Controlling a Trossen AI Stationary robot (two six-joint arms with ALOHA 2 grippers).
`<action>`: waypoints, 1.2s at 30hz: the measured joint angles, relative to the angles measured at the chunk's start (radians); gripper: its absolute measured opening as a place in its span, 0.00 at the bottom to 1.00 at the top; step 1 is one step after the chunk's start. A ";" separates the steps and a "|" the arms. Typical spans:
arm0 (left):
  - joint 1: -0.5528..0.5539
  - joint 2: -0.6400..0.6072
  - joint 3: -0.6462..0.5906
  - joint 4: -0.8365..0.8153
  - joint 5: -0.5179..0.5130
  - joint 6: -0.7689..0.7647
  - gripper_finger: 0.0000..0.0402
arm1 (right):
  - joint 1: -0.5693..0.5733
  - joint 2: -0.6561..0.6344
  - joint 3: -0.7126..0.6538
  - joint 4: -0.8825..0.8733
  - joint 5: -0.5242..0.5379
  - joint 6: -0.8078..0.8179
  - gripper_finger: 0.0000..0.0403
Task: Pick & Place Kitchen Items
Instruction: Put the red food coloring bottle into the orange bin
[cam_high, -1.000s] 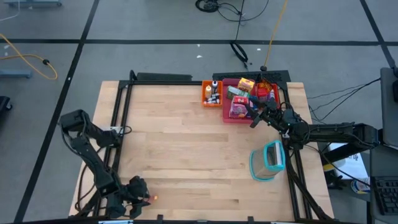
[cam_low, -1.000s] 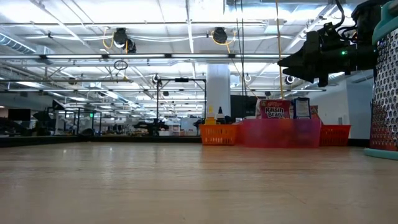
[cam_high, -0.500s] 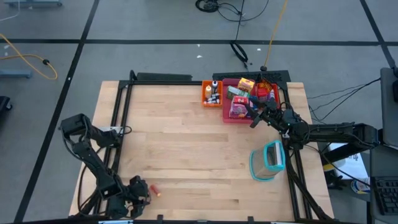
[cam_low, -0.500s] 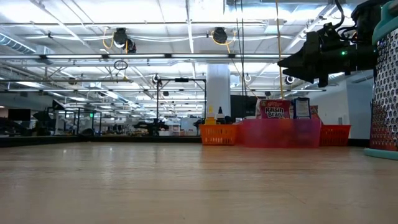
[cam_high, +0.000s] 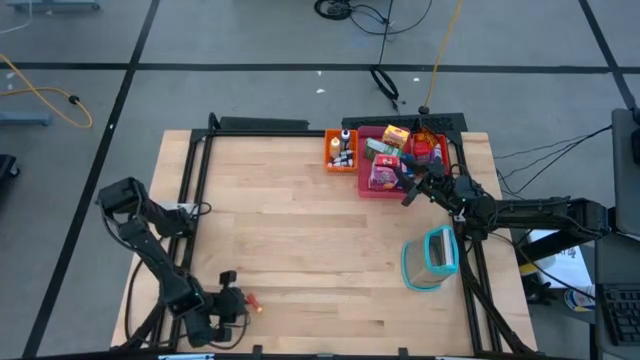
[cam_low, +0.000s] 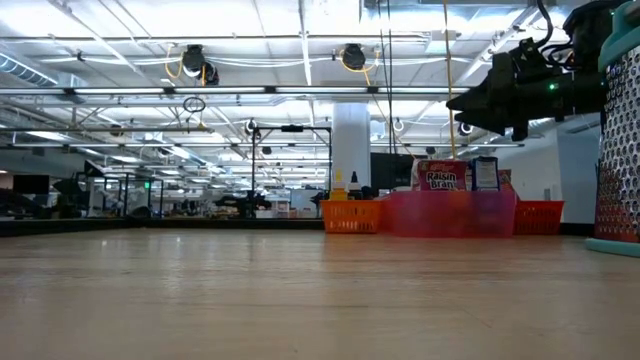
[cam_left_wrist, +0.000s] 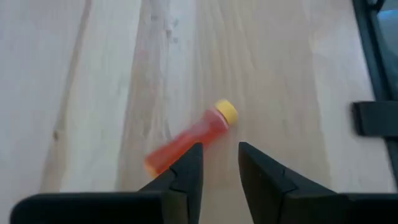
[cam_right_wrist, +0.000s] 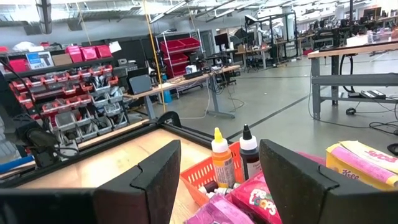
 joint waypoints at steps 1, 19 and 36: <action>0.009 0.000 0.000 0.001 0.003 0.025 0.24 | 0.000 0.000 0.000 -0.004 0.000 0.000 0.52; 0.098 0.000 0.000 0.010 0.072 0.170 0.33 | 0.000 0.000 0.000 -0.020 0.000 0.000 0.52; 0.125 0.000 -0.005 -0.072 0.153 0.276 0.37 | 0.000 0.000 0.000 -0.027 0.000 0.000 0.52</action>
